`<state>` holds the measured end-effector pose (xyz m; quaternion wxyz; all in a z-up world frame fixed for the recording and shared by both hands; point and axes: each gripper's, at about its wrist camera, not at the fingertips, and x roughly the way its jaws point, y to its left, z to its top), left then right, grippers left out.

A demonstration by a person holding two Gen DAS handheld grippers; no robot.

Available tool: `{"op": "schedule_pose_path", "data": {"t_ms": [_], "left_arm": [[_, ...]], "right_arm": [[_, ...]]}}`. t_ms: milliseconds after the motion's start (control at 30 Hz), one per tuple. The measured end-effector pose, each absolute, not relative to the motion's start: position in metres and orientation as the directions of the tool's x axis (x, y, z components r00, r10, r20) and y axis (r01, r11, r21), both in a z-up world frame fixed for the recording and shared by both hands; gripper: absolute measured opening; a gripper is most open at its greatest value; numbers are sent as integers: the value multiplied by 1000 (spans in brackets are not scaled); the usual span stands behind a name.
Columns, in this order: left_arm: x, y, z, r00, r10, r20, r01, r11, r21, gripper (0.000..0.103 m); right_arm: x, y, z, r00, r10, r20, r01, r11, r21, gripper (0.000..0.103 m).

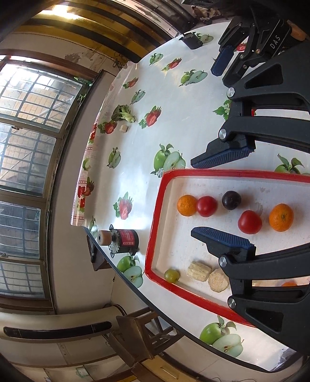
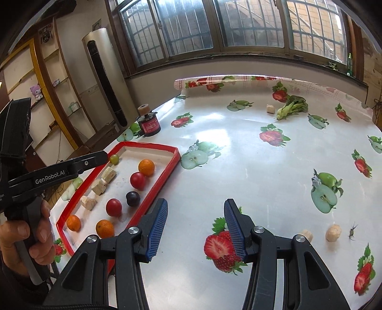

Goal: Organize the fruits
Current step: 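Move both grippers back toward the beige cubes on the table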

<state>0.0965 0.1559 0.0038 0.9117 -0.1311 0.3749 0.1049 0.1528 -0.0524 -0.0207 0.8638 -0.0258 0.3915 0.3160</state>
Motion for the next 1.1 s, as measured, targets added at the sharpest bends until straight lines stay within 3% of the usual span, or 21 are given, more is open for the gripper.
{"op": "schedule_pose_path", "data": {"t_ms": [633, 1100], "left_arm": [[107, 71, -2, 684, -19, -729, -131, 980, -149, 49], [120, -2, -34, 606, -128, -785, 10, 988, -153, 49]], "right_arm": [[149, -167, -32, 565, 415, -713, -398, 894, 205, 51], [162, -225, -52, 573, 345, -743, -288, 934, 211, 51]]}}
